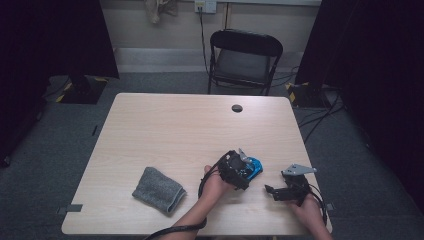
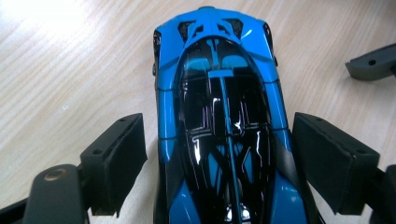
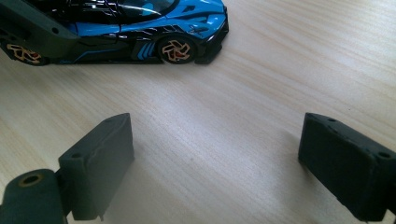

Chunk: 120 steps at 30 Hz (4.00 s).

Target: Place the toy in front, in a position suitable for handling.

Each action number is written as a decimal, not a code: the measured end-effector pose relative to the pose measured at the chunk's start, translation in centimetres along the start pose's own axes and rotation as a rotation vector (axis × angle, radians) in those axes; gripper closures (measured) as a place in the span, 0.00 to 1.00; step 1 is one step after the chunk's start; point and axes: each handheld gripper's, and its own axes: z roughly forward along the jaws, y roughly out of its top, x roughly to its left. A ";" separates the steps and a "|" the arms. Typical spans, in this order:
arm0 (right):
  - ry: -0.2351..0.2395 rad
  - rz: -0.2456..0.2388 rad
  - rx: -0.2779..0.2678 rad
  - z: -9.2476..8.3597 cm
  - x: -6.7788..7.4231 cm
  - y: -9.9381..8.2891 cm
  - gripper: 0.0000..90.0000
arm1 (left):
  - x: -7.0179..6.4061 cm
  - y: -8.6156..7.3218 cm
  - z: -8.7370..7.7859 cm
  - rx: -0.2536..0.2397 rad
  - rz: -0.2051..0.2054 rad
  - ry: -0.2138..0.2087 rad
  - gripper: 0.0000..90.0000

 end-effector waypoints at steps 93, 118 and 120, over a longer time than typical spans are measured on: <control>0.004 -0.003 0.001 0.1 0.0 0.0 0.10 | 8.9 -2.8 -5.7 0.079 -0.166 0.124 0.32; 0.005 -0.003 0.001 0.1 0.0 0.1 0.10 | 14.7 -7.0 -7.3 0.123 -0.228 0.182 0.31; 0.005 -0.002 0.002 0.1 0.0 0.0 0.10 | 15.1 -7.3 -7.4 0.125 -0.249 0.181 0.31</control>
